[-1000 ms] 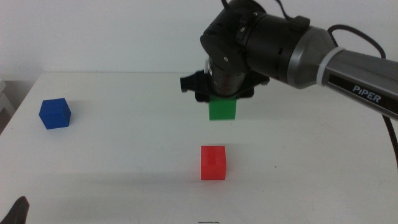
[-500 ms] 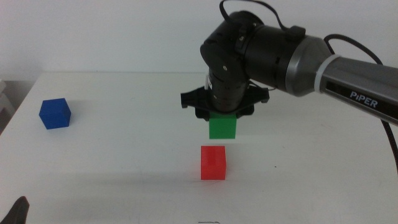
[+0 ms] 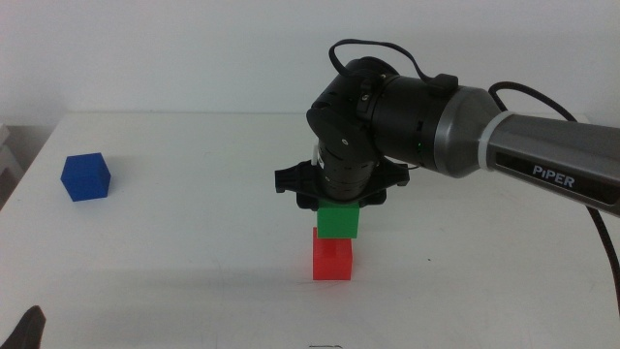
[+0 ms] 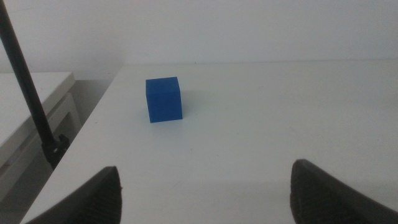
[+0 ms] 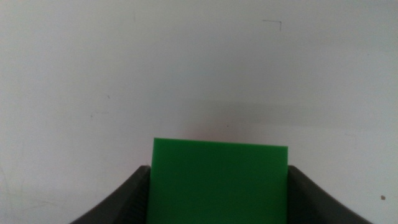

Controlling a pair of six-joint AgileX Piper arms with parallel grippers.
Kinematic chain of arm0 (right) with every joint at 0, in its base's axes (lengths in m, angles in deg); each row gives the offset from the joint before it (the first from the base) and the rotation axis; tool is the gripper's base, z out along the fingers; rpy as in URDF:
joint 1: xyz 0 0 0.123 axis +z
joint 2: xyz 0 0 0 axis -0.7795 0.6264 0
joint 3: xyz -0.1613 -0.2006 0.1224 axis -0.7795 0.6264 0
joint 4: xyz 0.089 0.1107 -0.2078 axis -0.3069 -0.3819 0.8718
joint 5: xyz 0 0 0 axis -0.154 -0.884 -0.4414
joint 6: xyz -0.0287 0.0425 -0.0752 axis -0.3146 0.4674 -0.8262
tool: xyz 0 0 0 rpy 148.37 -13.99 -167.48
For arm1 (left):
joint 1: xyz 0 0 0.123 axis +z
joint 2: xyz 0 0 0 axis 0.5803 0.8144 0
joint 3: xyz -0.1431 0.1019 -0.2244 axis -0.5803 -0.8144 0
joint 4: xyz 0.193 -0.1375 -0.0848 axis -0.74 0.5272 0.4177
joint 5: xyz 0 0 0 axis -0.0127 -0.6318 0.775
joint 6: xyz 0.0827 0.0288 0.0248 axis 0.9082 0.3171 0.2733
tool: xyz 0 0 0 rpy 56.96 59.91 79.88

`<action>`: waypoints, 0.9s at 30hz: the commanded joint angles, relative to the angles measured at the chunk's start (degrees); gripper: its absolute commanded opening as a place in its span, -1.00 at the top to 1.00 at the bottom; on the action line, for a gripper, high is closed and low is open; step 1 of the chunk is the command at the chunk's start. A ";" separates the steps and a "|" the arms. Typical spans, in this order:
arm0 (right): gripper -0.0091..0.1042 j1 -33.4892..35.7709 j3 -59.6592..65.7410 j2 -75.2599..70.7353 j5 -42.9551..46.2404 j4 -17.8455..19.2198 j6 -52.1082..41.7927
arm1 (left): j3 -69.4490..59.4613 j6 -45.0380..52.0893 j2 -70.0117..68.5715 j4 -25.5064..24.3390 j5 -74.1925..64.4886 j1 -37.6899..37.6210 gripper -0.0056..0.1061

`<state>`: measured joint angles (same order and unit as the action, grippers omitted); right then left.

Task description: Stack red cubes first, then green, then blue cubes in a specific spot.

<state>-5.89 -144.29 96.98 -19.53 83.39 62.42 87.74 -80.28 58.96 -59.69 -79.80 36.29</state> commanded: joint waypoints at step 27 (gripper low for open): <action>0.86 1.35 2.75 -2.82 4.55 1.12 2.31 | 0.19 -0.41 -1.16 0.38 4.80 -0.05 -0.75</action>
<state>-4.64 -140.82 97.21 -16.62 84.05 64.63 87.74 -80.28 58.96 -59.69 -79.80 36.29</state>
